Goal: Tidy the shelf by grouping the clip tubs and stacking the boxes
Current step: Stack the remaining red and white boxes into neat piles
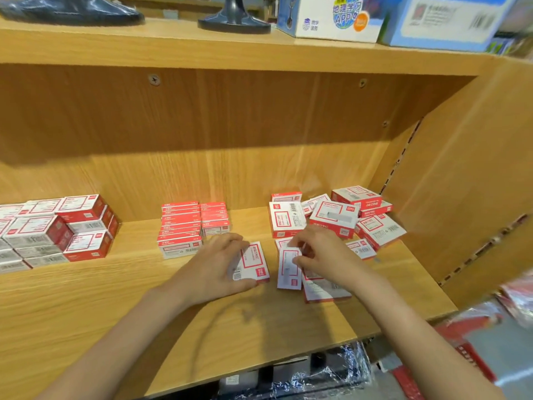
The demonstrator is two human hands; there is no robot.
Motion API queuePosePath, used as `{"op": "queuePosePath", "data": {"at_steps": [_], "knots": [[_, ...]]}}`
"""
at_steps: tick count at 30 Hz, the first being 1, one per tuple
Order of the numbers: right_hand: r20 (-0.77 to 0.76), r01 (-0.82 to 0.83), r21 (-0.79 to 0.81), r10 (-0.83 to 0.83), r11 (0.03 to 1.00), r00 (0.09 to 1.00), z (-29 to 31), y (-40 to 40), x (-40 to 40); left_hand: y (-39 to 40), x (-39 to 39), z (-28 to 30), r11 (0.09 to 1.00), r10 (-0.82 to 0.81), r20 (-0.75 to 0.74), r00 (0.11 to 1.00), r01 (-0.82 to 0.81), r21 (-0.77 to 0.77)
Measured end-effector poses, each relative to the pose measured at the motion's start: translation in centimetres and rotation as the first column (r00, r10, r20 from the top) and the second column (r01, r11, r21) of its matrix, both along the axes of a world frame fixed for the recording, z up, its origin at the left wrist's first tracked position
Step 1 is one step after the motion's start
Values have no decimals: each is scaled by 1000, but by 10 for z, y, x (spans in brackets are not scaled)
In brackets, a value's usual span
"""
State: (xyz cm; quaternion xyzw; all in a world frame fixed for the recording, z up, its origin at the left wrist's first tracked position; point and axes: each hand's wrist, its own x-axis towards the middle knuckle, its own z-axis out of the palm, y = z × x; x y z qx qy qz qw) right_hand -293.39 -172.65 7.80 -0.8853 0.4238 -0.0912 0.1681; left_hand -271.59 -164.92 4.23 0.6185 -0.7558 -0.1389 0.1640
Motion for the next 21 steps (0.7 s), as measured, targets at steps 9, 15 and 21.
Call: {"op": "queuePosePath", "data": {"at_steps": [9, 15, 21], "knots": [[-241, -104, 65, 117, 992, 963, -6, 0, 7, -15, -15, -2, 1000, -4, -19, 1000, 4, 23], [74, -93, 90, 86, 992, 993, 8, -14, 12, -4, -13, -9, 998, 34, -91, 995, -39, -55], [524, -104, 171, -1, 980, 852, 36, -27, 41, 11, 4, -1, 917, 194, -247, 949, -265, -298]]}}
